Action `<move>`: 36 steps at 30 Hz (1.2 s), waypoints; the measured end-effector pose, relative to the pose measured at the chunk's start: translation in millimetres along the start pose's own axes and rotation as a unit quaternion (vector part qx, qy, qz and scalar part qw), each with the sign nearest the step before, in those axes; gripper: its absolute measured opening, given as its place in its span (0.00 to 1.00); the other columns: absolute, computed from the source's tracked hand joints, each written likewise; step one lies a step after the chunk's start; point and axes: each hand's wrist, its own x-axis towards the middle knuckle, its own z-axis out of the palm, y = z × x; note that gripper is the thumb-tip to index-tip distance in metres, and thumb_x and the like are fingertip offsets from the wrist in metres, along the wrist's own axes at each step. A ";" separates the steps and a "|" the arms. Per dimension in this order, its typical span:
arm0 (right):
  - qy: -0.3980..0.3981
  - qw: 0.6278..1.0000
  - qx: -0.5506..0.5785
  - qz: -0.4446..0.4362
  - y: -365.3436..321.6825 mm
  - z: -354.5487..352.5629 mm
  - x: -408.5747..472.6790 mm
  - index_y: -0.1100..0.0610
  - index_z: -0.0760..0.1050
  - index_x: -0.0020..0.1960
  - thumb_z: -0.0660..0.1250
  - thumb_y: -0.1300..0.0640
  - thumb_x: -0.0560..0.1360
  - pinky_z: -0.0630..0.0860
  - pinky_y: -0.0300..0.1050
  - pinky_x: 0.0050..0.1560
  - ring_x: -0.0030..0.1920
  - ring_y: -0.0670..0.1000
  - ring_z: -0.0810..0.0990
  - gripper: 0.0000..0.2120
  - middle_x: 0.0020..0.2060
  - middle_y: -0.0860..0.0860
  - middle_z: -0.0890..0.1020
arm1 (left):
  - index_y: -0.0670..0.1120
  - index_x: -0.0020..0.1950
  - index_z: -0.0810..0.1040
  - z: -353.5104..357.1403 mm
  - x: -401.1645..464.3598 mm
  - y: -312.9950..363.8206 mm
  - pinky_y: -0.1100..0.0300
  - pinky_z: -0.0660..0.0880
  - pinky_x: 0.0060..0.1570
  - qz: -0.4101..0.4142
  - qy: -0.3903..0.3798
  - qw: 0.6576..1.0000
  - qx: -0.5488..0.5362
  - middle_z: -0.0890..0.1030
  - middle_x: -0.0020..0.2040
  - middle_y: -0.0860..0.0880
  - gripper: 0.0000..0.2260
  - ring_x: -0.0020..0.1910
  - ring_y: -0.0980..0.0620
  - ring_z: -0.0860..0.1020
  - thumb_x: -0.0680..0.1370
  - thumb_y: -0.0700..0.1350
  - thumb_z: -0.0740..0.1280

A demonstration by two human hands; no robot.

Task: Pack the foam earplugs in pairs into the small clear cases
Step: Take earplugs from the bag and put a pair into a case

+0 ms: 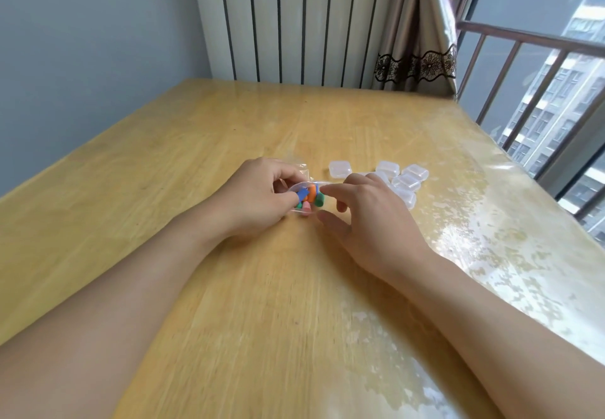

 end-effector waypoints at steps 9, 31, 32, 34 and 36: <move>0.029 0.995 0.006 0.099 -5.0 3.9 5.6 0.51 0.84 0.48 0.60 0.52 0.82 0.67 0.48 0.37 0.42 0.51 0.74 0.14 0.37 0.48 0.76 | 0.52 0.57 0.83 -1.0 0.6 2.6 0.72 0.74 0.43 0.033 -0.084 0.994 -0.059 0.84 0.51 0.48 0.18 0.42 0.64 0.77 0.72 0.34 0.75; -0.034 0.993 -0.045 0.107 -0.1 -0.5 24.0 0.46 0.82 0.58 0.68 0.56 0.77 0.72 0.48 0.42 0.52 0.55 0.79 0.12 0.47 0.49 0.83 | 0.58 0.62 0.69 6.9 1.0 3.2 0.67 0.73 0.46 0.063 -0.073 0.995 -0.017 0.81 0.45 0.55 0.20 0.42 0.59 0.77 0.78 0.37 0.69; -0.044 0.992 -0.046 0.105 0.9 -1.1 24.7 0.47 0.82 0.57 0.68 0.55 0.77 0.73 0.48 0.43 0.52 0.55 0.79 0.11 0.47 0.49 0.83 | 0.58 0.59 0.70 6.7 0.6 3.9 0.64 0.75 0.47 0.073 -0.072 0.995 -0.006 0.81 0.45 0.55 0.18 0.41 0.58 0.77 0.79 0.37 0.68; -0.059 0.992 -0.041 0.105 2.4 -2.6 25.6 0.49 0.82 0.55 0.68 0.54 0.76 0.74 0.49 0.43 0.51 0.55 0.80 0.08 0.47 0.49 0.83 | 0.55 0.54 0.73 7.2 -0.2 6.1 0.60 0.77 0.47 0.097 -0.061 0.993 0.021 0.81 0.43 0.54 0.12 0.41 0.56 0.77 0.80 0.38 0.66; -0.067 0.992 -0.029 0.103 4.0 -3.5 25.6 0.52 0.81 0.54 0.68 0.53 0.77 0.74 0.50 0.44 0.51 0.54 0.79 0.08 0.47 0.50 0.82 | 0.54 0.52 0.77 8.7 0.9 6.5 0.57 0.78 0.48 0.108 -0.042 0.993 0.040 0.82 0.43 0.54 0.09 0.41 0.57 0.78 0.80 0.39 0.66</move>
